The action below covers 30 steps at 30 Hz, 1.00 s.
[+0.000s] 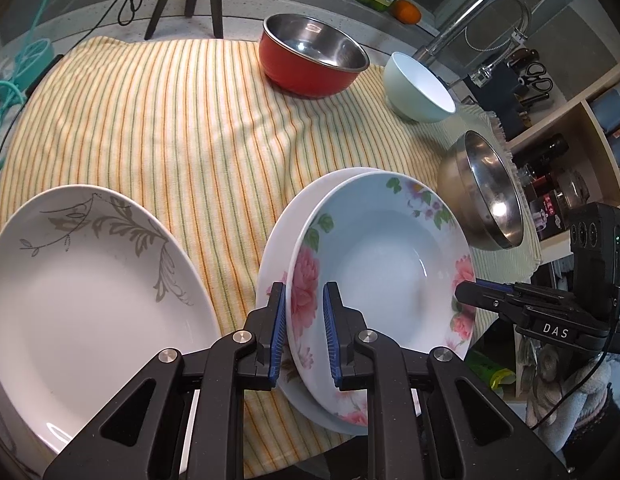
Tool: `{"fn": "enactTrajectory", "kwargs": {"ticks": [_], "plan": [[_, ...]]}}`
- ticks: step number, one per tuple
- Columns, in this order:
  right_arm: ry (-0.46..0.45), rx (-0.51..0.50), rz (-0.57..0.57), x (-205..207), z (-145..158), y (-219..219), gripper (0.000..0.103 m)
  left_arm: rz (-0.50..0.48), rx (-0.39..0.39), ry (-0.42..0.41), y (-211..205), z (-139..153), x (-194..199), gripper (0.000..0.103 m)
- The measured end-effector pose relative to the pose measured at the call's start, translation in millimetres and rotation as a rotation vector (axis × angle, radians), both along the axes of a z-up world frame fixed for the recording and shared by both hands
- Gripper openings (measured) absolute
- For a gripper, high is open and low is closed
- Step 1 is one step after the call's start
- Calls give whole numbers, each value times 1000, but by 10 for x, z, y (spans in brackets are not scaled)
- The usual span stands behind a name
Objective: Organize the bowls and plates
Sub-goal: 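Lower the rose-rimmed plate onto the pink-blossom plate and open the right gripper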
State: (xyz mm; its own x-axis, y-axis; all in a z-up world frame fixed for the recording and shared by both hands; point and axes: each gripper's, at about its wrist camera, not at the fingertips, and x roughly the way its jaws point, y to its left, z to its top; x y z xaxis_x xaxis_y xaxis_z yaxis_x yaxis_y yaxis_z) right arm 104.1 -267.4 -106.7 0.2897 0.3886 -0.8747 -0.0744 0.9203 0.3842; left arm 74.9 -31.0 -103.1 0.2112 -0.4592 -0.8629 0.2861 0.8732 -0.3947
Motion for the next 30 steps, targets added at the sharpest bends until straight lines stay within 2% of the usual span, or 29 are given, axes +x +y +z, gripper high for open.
{"fn": "enactTrajectory", "kwargs": {"ticks": [11, 15, 24, 30], "plan": [[-14, -31, -1, 1, 14, 11, 26, -1, -7, 2, -23, -10, 18, 16], [-27, -36, 14, -1, 47, 27, 37, -7, -7, 7, -37, -15, 24, 17], [-86, -79, 26, -37, 173, 50, 46, 0, -8, -17, -25, 53, 25, 17], [-160, -73, 46, -74, 379, 95, 64, 12, -14, -55, 47, 185, 0, 17]]}}
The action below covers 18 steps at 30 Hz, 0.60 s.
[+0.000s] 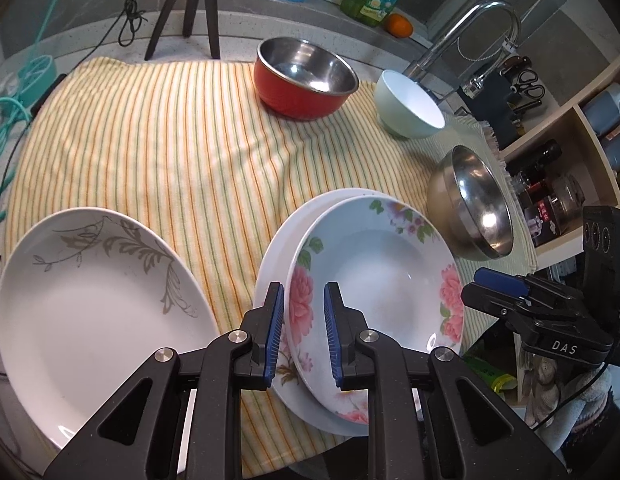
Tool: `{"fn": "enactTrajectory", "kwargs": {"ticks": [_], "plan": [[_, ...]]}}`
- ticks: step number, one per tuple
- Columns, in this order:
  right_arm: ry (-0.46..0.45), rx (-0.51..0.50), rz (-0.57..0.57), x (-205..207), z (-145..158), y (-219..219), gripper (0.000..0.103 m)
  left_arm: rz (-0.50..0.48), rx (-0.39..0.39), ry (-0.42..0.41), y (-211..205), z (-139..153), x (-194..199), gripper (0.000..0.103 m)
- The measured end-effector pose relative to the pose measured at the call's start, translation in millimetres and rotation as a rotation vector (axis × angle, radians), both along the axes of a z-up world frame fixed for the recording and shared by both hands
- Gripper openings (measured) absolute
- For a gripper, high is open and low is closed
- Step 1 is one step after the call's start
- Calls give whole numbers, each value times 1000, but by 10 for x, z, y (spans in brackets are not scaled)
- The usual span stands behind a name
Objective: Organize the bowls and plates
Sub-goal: 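Lower the rose-rimmed plate onto the pink-blossom plate and open the right gripper, then grasp the rim of the grey-leaf white plate with the right gripper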
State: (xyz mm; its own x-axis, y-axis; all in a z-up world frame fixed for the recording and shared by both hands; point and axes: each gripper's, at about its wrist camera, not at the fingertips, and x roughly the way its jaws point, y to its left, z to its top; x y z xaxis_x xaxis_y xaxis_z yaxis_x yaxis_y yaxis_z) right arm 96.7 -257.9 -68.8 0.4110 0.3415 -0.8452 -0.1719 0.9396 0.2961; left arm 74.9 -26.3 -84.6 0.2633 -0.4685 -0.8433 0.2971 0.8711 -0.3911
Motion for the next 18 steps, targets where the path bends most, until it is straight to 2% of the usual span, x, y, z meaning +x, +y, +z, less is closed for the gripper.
{"fn": "enactTrajectory", "kwargs": {"ticks": [1, 3, 10, 12, 15, 18], "plan": [[-11, 3, 8, 1, 28, 14, 69, 5, -1, -6, 14, 19, -6, 17], [-33, 14, 28, 6, 90, 58, 71, 19, -4, -17, 60, 56, -17, 17], [-60, 63, 88, 89, 167, 276, 73, 101, -12, -41, 327, 148, -105, 17], [-90, 55, 114, 109, 195, 369, 75, 132, -10, -46, 416, 162, -155, 17], [-127, 40, 145, 117, 249, 523, 82, 184, -5, -47, 573, 154, -227, 17], [-128, 41, 204, 156, 293, 714, 83, 239, 3, -42, 748, 130, -285, 17]]}}
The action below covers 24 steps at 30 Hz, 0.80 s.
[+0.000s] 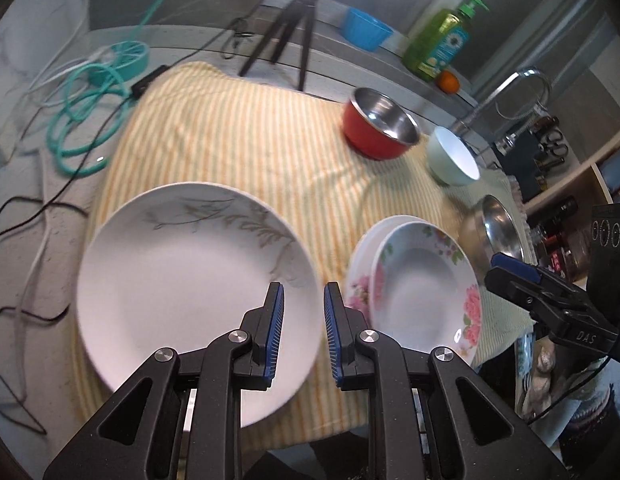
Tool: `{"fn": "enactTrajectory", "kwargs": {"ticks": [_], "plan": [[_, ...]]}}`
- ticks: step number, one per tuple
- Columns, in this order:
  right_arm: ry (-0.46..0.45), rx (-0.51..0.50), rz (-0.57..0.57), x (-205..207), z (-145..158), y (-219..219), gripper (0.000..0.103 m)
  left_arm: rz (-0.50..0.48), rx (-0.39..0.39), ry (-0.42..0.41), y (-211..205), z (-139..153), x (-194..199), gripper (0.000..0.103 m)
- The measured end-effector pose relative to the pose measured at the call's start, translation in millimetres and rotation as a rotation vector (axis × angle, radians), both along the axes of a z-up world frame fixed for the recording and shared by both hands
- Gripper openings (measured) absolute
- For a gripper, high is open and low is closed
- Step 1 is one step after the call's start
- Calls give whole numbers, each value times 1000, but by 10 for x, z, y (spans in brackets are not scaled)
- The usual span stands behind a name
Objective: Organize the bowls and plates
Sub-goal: 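Grasp the rim of the grey-leaf white plate with the right gripper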
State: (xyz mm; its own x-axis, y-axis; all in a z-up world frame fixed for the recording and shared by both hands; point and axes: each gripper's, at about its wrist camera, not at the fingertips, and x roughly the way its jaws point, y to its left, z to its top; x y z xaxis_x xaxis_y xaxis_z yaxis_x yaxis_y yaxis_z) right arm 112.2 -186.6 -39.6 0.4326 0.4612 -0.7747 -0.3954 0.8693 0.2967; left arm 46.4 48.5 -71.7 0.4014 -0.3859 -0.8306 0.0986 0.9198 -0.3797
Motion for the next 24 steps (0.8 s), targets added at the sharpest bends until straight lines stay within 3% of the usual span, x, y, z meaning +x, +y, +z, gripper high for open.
{"fn": "enactTrajectory", "kwargs": {"ticks": [7, 12, 14, 16, 22, 24], "plan": [[-3, -74, 89, 135, 21, 473, 83, 155, 26, 3, 493, -49, -128, 17], [26, -44, 141, 238, -39, 718, 83, 269, 46, 25, 820, -160, -251, 17], [43, -36, 169, 281, -98, 831, 77, 310, 54, 26, 933, -187, -292, 17], [68, -29, 200, 304, -159, 946, 64, 338, 64, 25, 1023, -207, -324, 17], [109, -51, 235, 405, -352, 1173, 46, 354, 39, 55, 1122, -327, -328, 17], [116, -58, 218, 446, -404, 1222, 44, 353, 33, 63, 1120, -367, -329, 17]]}}
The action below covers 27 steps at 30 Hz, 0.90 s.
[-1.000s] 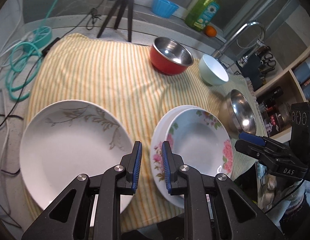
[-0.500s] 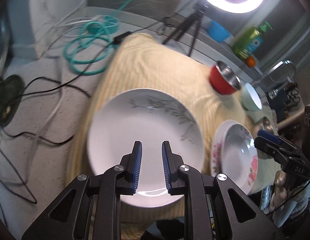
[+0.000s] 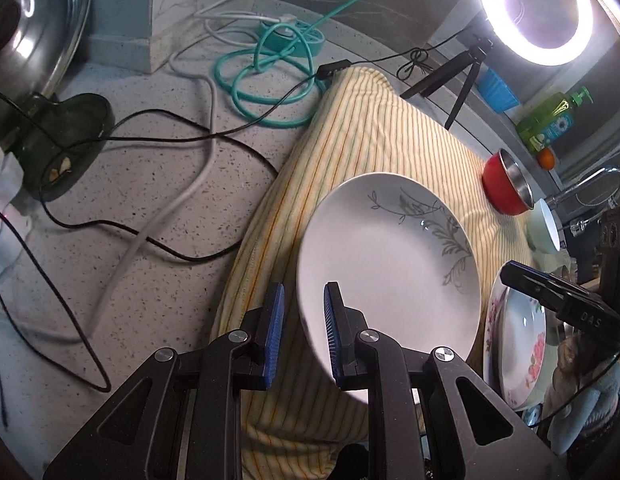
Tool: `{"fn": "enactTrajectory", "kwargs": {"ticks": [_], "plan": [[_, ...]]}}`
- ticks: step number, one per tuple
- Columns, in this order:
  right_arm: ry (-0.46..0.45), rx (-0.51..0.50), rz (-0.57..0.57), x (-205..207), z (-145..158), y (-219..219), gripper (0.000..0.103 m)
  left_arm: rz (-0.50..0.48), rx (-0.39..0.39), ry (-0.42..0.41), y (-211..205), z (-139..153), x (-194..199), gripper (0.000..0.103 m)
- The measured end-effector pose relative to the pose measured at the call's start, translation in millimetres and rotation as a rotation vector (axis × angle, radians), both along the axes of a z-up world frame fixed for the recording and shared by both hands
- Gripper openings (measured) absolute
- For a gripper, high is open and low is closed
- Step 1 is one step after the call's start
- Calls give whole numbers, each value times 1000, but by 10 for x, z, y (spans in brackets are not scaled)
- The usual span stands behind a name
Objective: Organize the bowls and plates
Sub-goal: 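Grasp the rim of the grey-leaf white plate with the right gripper, then lift the grey-leaf plate on its rim toward the plate stack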
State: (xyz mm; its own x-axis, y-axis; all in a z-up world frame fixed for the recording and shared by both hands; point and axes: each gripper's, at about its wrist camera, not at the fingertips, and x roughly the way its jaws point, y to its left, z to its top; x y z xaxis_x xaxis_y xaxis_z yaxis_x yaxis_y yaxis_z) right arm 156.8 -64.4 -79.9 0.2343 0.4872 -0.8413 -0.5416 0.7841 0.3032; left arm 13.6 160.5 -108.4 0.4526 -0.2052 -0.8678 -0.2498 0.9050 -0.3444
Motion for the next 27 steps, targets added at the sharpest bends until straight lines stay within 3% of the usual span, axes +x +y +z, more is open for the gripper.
{"fn": "enactTrajectory", "kwargs": {"ticks": [4, 18, 27], "plan": [[9, -11, 0, 54, -56, 62, 43, 9, -17, 11, 36, -64, 9, 17], [59, -32, 28, 108, -215, 246, 16, -17, -58, 26, 40, -175, 43, 17], [71, -26, 12, 119, -249, 248, 13, -45, -40, 21, -31, -171, 75, 15]]}}
